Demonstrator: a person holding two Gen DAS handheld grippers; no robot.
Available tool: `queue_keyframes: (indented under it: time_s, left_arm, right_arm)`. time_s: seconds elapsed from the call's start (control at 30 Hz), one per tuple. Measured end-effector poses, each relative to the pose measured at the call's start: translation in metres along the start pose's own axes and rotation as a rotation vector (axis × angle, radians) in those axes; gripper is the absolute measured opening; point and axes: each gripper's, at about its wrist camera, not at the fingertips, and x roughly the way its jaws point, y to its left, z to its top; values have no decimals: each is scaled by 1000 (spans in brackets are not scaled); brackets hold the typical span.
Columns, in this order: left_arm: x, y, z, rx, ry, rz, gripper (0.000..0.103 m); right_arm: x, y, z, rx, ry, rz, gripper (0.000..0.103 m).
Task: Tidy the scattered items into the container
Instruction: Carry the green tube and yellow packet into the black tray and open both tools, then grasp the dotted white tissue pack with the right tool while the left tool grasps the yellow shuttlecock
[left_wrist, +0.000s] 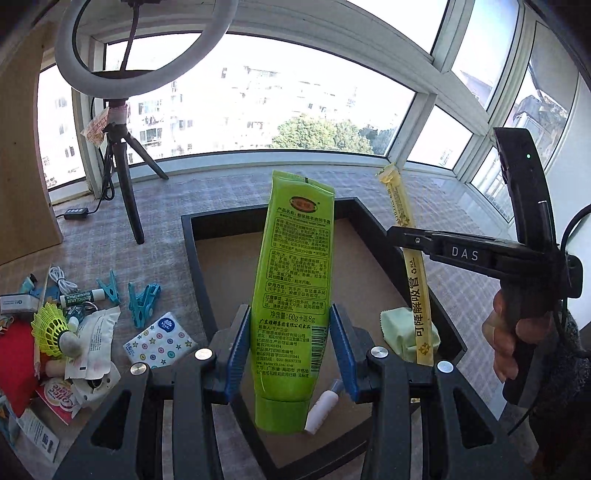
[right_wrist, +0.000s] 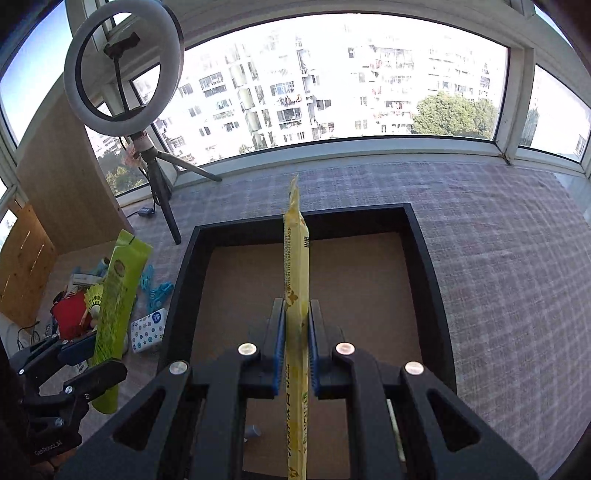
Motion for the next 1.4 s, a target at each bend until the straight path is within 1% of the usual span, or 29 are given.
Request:
queue_keyframes:
  time_s: [0.1, 0.13, 0.17, 0.2, 0.23, 0.27, 0.3, 0.37, 0.43, 0.57, 0.63, 0.83, 0.93, 1.03, 1.13, 1.2, 1.27, 1.4]
  left_arm:
    - [8, -11, 3, -5, -12, -4, 40]
    - [11, -14, 4, -9, -17, -6, 41]
    - [15, -16, 5, -10, -17, -17, 41]
    - [20, -19, 6, -8, 3, -16, 49]
    - [23, -20, 7, -6, 15, -1, 66]
    - [27, -21, 7, -4, 27, 16, 69]
    - [26, -22, 6, 2, 18, 33, 69]
    - [24, -21, 5, 10, 7, 62, 69]
    - [22, -18, 6, 16, 18, 62, 70]
    - [14, -9, 4, 19, 3, 92, 70]
    - [11, -1, 4, 3, 4, 95, 70]
    - [2, 27, 2, -38, -2, 138, 70]
    - [-8, 48, -3, -53, -8, 185, 70]
    - [-22, 78, -10, -94, -14, 239, 70]
    - [-41, 113, -20, -141, -16, 320, 70]
    - [-53, 135, -23, -182, -18, 356, 70]
    - [-64, 157, -28, -225, -17, 380, 70]
    - [-78, 190, -34, -300, -7, 387, 70]
  right_arm:
    - [5, -3, 2, -3, 16, -20, 12]
    - [6, -4, 3, -3, 21, -28, 21]
    - [7, -5, 4, -4, 26, -36, 32]
    - [9, -6, 4, -5, 31, -44, 60]
    - [7, -7, 5, -8, 21, -48, 71]
    - [4, -7, 5, -13, 0, -49, 71]
    - [0, -7, 5, -18, -21, -51, 71]
    - [-3, -8, 6, -21, -33, -51, 71]
    - [-1, -8, 7, -22, -32, -48, 71]
    - [3, -4, 8, -27, -26, -42, 71]
    - [7, 1, 8, -36, -21, -39, 71]
    - [15, 25, 10, -80, -10, -17, 71]
    - [16, 38, 10, -98, -14, 10, 71]
    - [18, 55, 9, -113, -14, 53, 71]
    - [22, 77, 4, -138, -8, 103, 71]
    - [29, 97, 0, -175, 5, 127, 71]
    - [37, 118, -3, -217, 20, 148, 71]
    - [57, 158, -13, -316, 65, 168, 71]
